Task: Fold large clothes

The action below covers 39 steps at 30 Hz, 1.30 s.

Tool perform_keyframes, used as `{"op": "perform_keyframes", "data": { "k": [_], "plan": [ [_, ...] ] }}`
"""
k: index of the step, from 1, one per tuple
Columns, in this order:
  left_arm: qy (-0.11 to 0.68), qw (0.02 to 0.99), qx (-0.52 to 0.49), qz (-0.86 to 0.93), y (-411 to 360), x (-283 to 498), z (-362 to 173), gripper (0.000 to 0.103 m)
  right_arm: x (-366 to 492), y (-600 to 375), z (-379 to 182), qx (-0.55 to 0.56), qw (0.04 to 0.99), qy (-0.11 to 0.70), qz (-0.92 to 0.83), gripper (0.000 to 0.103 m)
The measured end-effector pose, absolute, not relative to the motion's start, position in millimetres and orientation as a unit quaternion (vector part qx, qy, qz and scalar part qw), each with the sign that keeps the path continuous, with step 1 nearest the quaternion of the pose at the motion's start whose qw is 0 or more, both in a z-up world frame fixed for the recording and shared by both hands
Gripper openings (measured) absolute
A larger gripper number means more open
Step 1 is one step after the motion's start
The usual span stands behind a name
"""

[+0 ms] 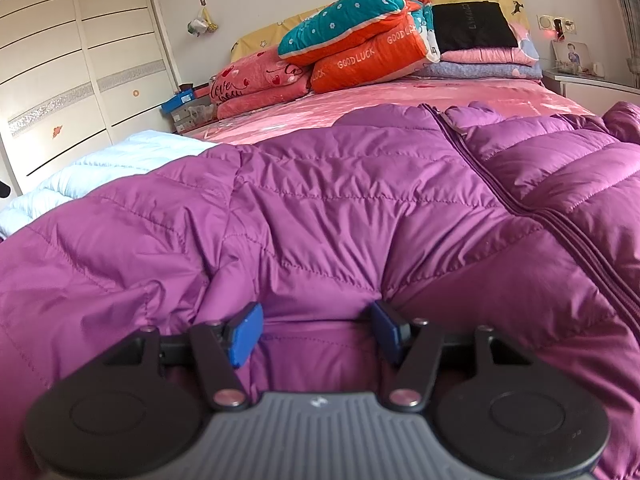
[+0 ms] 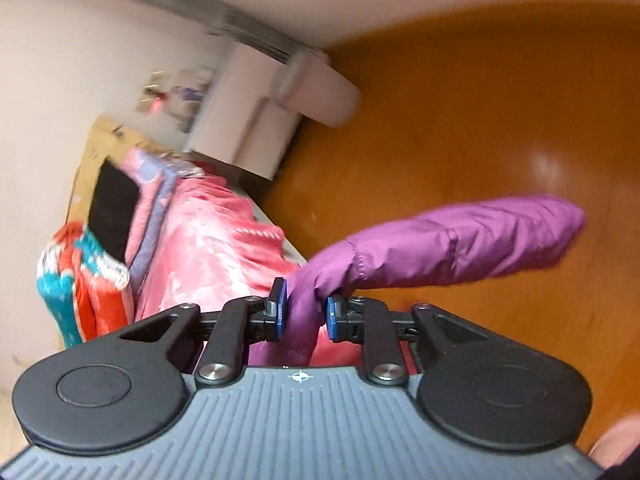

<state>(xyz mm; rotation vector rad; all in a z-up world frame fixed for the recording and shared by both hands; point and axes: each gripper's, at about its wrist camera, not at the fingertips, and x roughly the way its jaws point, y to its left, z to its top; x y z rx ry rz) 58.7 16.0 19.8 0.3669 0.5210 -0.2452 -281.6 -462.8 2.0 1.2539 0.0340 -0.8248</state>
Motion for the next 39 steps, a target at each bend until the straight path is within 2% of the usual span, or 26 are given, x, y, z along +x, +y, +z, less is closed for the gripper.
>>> {"op": "perform_keyframes", "data": {
  "k": [11,16,23,29,39],
  "plan": [
    [0.240,0.942,0.212,-0.104,5,53,23,0.063,-261,-430,112,0.383,0.846,0.057,-0.367,0.018],
    [0.219,0.947,0.200,-0.123,1,44,40,0.075,-213,-392,176,0.254,0.908,0.074,-0.326,0.018],
    [0.157,0.963,0.137,-0.169,3,22,84,0.083,-114,-320,238,0.125,0.966,0.073,-0.215,0.018],
    [0.142,0.974,0.060,-0.165,25,26,111,0.085,-38,-227,243,0.022,0.992,0.096,-0.083,0.017],
    [0.141,0.979,-0.024,-0.148,58,40,109,0.085,43,-121,161,-0.043,0.984,0.168,0.035,0.017]
  ]
}}
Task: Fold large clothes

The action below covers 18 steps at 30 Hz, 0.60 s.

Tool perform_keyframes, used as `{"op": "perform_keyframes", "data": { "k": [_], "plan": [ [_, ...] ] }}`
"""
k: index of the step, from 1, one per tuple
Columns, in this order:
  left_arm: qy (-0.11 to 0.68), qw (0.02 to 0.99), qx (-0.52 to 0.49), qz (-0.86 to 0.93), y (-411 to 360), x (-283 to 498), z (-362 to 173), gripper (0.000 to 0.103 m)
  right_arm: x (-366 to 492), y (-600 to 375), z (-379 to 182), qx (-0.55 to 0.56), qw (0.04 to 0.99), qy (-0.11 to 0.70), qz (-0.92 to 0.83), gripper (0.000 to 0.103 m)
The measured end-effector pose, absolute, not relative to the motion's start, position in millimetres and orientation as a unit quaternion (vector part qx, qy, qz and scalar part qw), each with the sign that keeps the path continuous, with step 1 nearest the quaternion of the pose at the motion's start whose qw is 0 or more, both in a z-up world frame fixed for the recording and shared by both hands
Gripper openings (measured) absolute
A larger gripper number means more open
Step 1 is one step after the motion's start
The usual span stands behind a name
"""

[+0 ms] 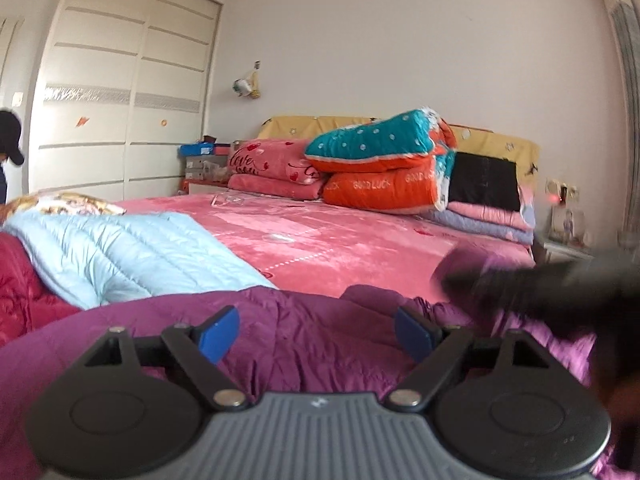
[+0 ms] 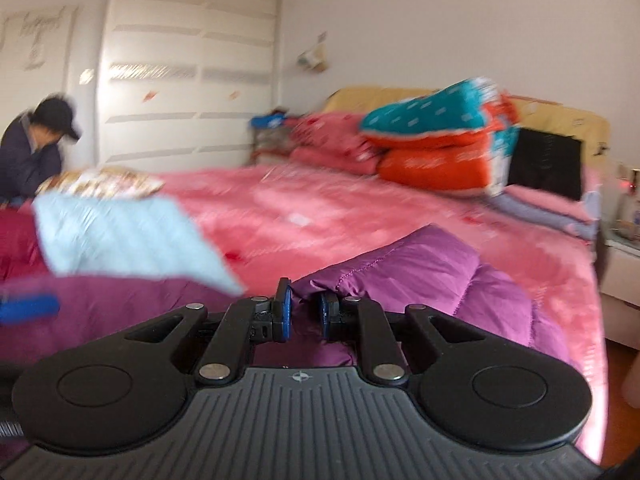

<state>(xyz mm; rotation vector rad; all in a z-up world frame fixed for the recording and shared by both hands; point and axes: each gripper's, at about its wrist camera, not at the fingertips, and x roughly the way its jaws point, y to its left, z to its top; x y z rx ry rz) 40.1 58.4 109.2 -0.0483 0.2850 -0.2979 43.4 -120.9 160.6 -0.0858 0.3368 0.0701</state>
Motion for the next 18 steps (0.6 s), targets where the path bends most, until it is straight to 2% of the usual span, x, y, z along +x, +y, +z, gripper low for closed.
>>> {"op": "perform_keyframes", "data": {
  "k": [7,9,11,12,18],
  "plan": [
    [0.160,0.968,-0.115,-0.154,81,54,99,0.087,41,-47,92,-0.194,0.943,0.252,0.101,0.019],
    [0.166,0.963,-0.139,-0.160,85,57,98,0.087,36,-39,79,-0.230,0.931,0.264,0.108,0.026],
    [0.167,0.962,-0.150,-0.158,88,58,97,0.088,21,-33,74,-0.239,0.927,0.265,0.117,0.055],
    [0.165,0.962,-0.152,-0.157,90,59,96,0.088,15,-32,73,-0.239,0.926,0.265,0.120,0.060],
    [0.164,0.962,-0.157,-0.154,94,62,92,0.088,-23,-35,80,-0.217,0.935,0.260,0.109,0.070]
  ]
}}
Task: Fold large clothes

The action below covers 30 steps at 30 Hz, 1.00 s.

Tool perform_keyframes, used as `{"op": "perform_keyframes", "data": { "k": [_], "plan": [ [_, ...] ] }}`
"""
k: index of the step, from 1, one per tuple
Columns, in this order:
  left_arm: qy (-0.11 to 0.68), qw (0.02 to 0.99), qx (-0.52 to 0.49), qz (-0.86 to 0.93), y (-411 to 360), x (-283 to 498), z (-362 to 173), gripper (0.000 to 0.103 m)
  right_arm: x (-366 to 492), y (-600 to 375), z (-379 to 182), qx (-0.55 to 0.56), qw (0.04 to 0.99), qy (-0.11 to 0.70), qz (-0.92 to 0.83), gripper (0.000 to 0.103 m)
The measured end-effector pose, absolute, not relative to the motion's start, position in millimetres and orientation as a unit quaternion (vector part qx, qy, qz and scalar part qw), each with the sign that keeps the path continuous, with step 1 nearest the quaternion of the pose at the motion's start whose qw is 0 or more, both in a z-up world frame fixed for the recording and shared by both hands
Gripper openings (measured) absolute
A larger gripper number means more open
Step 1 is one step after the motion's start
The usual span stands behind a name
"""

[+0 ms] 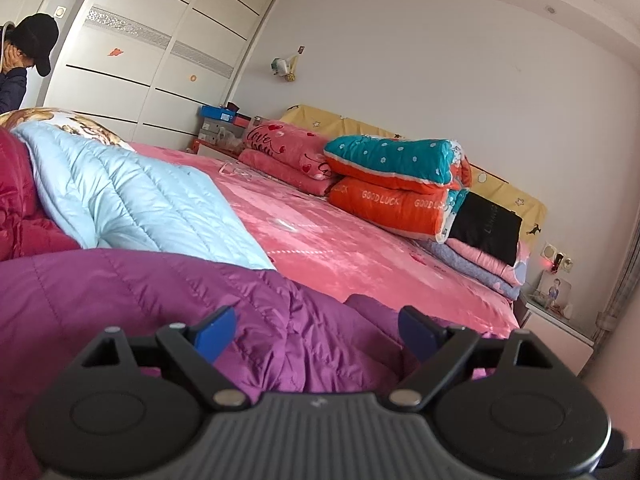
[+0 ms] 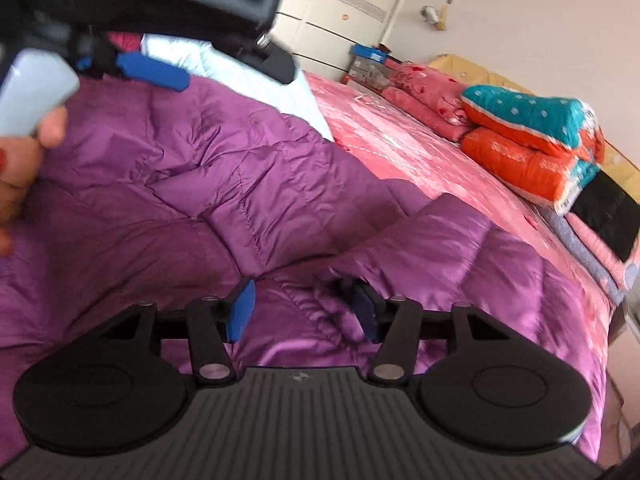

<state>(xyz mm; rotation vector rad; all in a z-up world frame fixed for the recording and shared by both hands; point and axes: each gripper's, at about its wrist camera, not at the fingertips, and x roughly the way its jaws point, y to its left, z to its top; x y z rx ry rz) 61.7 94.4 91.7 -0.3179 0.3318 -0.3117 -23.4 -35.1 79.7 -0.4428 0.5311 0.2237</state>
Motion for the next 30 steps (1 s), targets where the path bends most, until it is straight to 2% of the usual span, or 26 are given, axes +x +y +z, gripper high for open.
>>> {"op": "perform_keyframes", "data": {
  "k": [6,8,9,11,14,18,23,30],
  "plan": [
    [0.163,0.963,-0.146,-0.158,92,61,89,0.089,-47,-85,101,-0.138,0.956,0.253,0.046,0.083],
    [0.163,0.963,-0.146,-0.160,91,61,89,0.089,-52,-109,110,-0.092,0.965,0.246,-0.003,0.098],
    [0.162,0.963,-0.146,-0.160,91,60,88,0.089,-52,-123,115,-0.066,0.967,0.242,-0.029,0.099],
    [0.157,0.964,-0.147,-0.159,92,59,89,0.090,-44,-149,119,-0.031,0.966,0.241,-0.086,0.099],
    [0.151,0.964,-0.155,-0.155,96,59,89,0.090,-33,-176,122,-0.042,0.954,0.230,-0.189,0.099],
    [0.150,0.963,-0.165,-0.151,99,60,90,0.091,-21,-202,110,-0.056,0.926,0.259,-0.270,0.100],
    [0.146,0.964,-0.163,-0.150,99,58,91,0.092,-7,-192,97,-0.050,0.922,0.279,-0.264,0.099],
    [0.124,0.968,-0.175,-0.130,106,55,95,0.092,2,-135,128,-0.028,0.970,0.190,-0.148,0.100]
  ]
}}
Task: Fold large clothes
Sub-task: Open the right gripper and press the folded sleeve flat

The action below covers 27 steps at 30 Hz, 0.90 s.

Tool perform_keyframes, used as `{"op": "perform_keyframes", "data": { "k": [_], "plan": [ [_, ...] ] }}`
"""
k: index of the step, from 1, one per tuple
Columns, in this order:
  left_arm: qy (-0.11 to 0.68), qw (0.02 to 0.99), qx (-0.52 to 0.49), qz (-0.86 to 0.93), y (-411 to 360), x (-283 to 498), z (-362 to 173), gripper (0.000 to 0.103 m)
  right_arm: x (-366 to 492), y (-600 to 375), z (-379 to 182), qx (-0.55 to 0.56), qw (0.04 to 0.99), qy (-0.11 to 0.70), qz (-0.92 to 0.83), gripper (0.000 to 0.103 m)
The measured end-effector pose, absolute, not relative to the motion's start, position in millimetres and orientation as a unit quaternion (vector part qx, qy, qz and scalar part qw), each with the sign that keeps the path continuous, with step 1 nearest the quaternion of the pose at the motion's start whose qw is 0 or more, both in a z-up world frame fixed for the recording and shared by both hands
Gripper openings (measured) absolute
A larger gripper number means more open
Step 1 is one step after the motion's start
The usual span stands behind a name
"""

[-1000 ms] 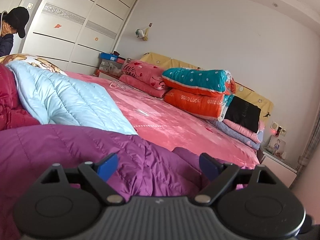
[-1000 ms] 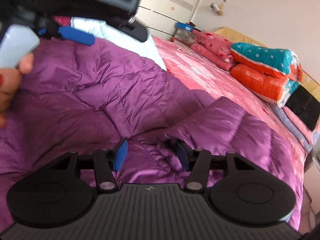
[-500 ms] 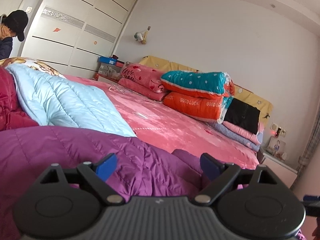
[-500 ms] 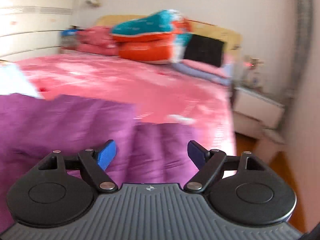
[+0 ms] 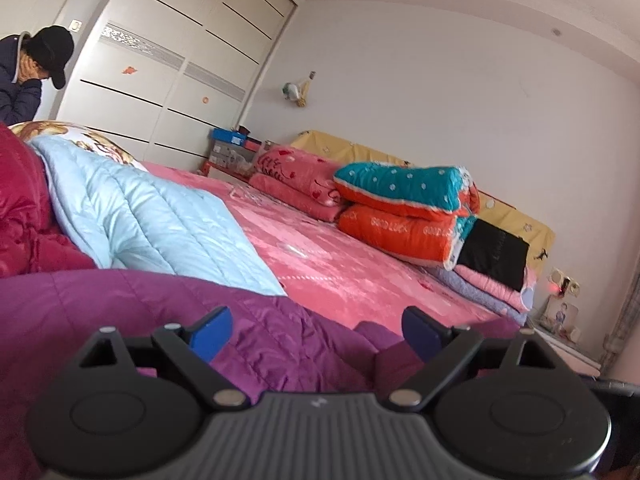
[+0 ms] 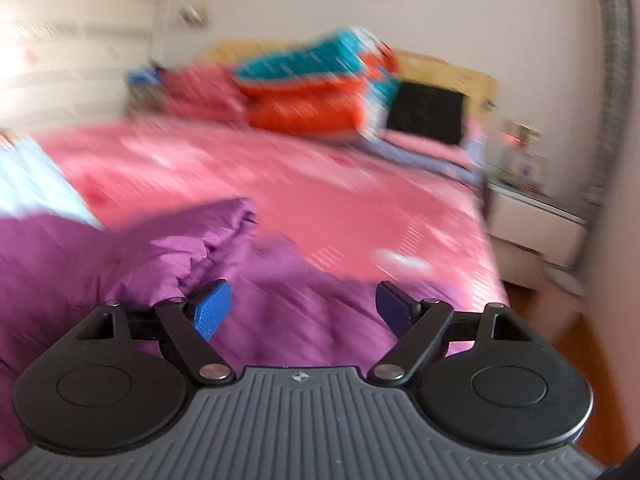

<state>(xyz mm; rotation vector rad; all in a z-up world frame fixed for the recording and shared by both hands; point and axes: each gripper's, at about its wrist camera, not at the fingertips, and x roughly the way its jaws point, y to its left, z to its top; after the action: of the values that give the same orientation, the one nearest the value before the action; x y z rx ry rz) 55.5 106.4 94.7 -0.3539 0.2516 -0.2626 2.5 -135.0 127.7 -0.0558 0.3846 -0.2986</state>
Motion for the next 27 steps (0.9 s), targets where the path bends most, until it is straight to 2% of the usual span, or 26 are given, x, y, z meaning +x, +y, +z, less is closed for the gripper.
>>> {"op": "perform_keyframes", "data": {
  "k": [3,7,13,16,21,27],
  "plan": [
    [0.118,0.969,-0.180,-0.123,108,55,96,0.092,5,-114,143,0.018,0.985,0.165,-0.043,0.102],
    [0.103,0.970,-0.184,-0.117,111,52,98,0.092,8,-98,141,0.076,0.976,0.189,0.078,0.103],
    [0.118,0.968,-0.185,-0.125,110,56,95,0.095,8,-102,122,0.066,0.964,0.244,0.082,0.103],
    [0.126,0.967,-0.180,-0.131,108,59,94,0.095,-9,-101,109,-0.005,0.960,0.275,0.046,0.103],
    [0.142,0.965,-0.175,-0.134,104,62,89,0.095,-51,-97,101,-0.144,0.950,0.273,-0.036,0.103],
    [0.143,0.966,-0.170,-0.133,101,61,88,0.095,-99,-105,99,-0.231,0.926,0.274,-0.119,0.103]
  ]
}}
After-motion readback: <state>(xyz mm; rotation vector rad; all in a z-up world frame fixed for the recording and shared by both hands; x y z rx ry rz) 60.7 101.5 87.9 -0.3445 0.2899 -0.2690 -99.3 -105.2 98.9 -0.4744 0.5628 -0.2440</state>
